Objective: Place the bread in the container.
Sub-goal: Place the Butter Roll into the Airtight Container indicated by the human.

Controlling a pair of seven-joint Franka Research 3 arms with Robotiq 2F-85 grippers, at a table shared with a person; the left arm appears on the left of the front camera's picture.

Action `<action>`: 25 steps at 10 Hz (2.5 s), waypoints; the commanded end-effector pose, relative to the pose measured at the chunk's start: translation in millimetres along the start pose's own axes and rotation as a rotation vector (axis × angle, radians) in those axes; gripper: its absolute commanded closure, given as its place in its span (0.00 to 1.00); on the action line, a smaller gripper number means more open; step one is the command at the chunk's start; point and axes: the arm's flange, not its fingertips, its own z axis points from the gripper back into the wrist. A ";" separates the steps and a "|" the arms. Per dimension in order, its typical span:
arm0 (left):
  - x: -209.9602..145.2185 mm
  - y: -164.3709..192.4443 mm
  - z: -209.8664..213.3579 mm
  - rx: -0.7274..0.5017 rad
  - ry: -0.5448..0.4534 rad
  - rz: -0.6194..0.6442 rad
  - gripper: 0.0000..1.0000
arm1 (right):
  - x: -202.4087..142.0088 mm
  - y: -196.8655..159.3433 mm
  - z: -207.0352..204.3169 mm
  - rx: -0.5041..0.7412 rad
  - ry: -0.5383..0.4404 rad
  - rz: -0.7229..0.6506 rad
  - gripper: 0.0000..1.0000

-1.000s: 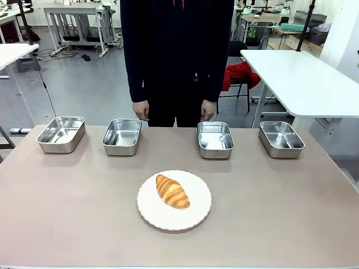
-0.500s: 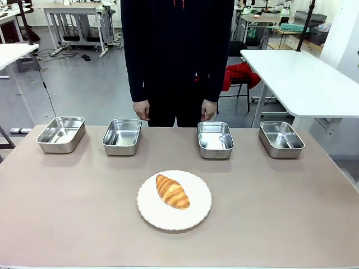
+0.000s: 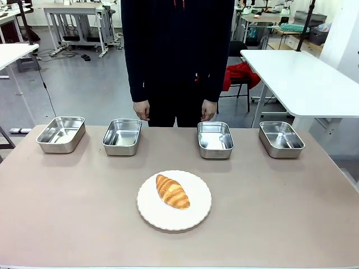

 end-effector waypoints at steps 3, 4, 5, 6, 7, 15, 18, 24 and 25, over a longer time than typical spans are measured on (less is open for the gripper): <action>-0.4 -0.6 -0.7 0.002 -0.001 -0.011 0.00 | 1.9 0.8 -0.1 -0.001 -0.001 0.007 0.00; -0.4 -0.6 -0.7 0.002 -0.001 -0.011 0.00 | 1.9 0.8 -0.1 -0.001 -0.001 0.007 0.00; -0.4 -0.6 -0.7 0.002 -0.001 -0.011 0.00 | 1.9 0.8 -0.1 -0.001 -0.001 0.007 0.00; -0.4 -0.6 -0.7 0.002 -0.001 -0.011 0.00 | 1.9 0.8 -0.1 -0.001 -0.001 0.007 0.00; -0.4 -0.6 -0.7 0.002 -0.001 -0.011 0.00 | 1.9 0.8 -0.1 -0.001 -0.001 0.007 0.00; -0.4 -0.6 -0.7 0.002 -0.001 -0.011 0.00 | 1.9 0.8 -0.1 -0.001 -0.001 0.007 0.00; -0.4 -0.6 -0.7 0.002 -0.001 -0.011 0.00 | 1.9 0.8 -0.1 -0.001 -0.001 0.007 0.00; -0.4 -0.6 -0.7 0.002 -0.001 -0.011 0.00 | 1.9 0.8 -0.1 -0.001 -0.001 0.007 0.00; -0.4 -0.6 -0.7 0.002 -0.001 -0.011 0.00 | 1.9 0.8 -0.1 -0.001 -0.001 0.007 0.00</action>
